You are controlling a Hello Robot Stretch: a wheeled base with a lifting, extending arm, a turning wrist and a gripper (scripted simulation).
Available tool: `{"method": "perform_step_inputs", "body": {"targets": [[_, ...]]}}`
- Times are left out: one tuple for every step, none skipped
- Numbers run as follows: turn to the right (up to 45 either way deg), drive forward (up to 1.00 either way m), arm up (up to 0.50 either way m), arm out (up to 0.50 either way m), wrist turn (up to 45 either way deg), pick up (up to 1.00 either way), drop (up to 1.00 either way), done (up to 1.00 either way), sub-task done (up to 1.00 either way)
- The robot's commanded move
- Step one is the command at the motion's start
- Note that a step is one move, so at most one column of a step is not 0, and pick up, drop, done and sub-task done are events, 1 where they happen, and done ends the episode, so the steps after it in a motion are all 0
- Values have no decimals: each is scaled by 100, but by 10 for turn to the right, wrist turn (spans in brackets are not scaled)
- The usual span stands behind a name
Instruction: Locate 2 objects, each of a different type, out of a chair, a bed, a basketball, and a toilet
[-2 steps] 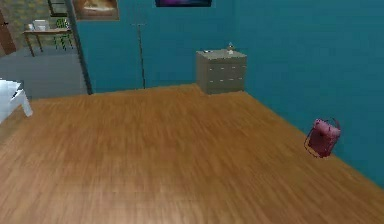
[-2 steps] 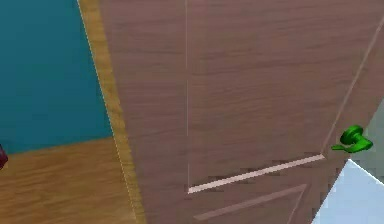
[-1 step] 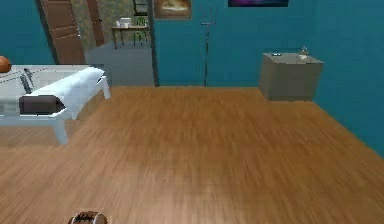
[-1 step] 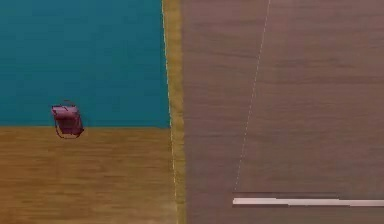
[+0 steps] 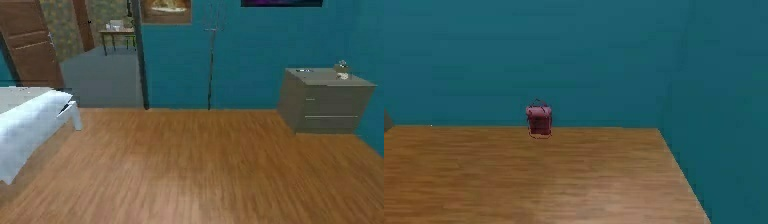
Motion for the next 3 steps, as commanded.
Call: {"method": "perform_step_inputs", "body": {"targets": [[-30, 0, 0, 0, 0, 0, 0, 0, 0], [0, 30, 0, 0, 0, 0, 0, 0, 0], [-450, 0, 0, 0, 0, 0, 0, 0, 0]]}}
